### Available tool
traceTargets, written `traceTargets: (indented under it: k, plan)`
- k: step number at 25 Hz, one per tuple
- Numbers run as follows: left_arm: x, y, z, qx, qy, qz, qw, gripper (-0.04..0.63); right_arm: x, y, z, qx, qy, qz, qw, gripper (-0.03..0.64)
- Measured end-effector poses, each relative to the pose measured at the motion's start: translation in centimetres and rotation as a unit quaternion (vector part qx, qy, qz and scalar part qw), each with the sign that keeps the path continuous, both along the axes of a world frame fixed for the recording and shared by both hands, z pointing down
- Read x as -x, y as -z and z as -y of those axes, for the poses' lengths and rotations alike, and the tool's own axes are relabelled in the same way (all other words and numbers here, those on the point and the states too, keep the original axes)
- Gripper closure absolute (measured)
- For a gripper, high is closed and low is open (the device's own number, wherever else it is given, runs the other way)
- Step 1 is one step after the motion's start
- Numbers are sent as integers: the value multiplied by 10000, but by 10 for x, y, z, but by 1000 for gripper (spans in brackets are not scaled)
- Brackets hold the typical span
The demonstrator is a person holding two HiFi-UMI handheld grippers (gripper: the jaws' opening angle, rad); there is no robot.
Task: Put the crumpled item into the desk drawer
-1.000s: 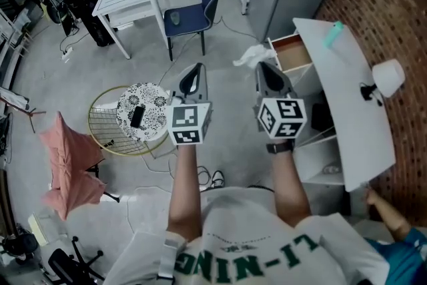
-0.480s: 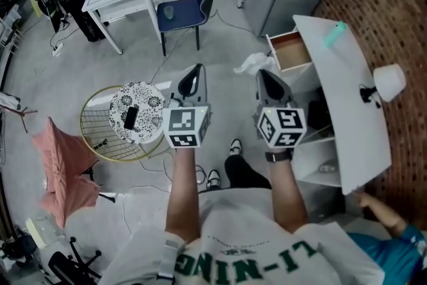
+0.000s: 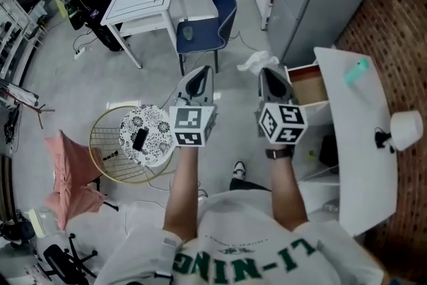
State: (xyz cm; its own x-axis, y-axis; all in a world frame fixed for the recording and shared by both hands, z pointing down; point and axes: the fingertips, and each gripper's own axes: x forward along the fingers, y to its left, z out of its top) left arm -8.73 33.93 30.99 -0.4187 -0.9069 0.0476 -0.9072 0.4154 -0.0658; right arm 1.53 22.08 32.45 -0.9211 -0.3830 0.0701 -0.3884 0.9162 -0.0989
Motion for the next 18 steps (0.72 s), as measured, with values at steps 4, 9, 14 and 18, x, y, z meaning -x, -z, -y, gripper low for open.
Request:
traceTargets:
  k: [4,9,14,18]
  plan:
    - [20,11,39,-41,107,66,9999,598,23,11,39,-72,135,97,9998,615]
    - [22,3,81,34,142,28,9999,598,23,2,91,57,101,143,9998,615]
    - [30,-7,110,139,144,-60,9998,598,31,-8,114,112,190,33,9998,615]
    - [38,-2,134,117,93,-17,9999,598,39,-7,129,122,173,51,9998,615]
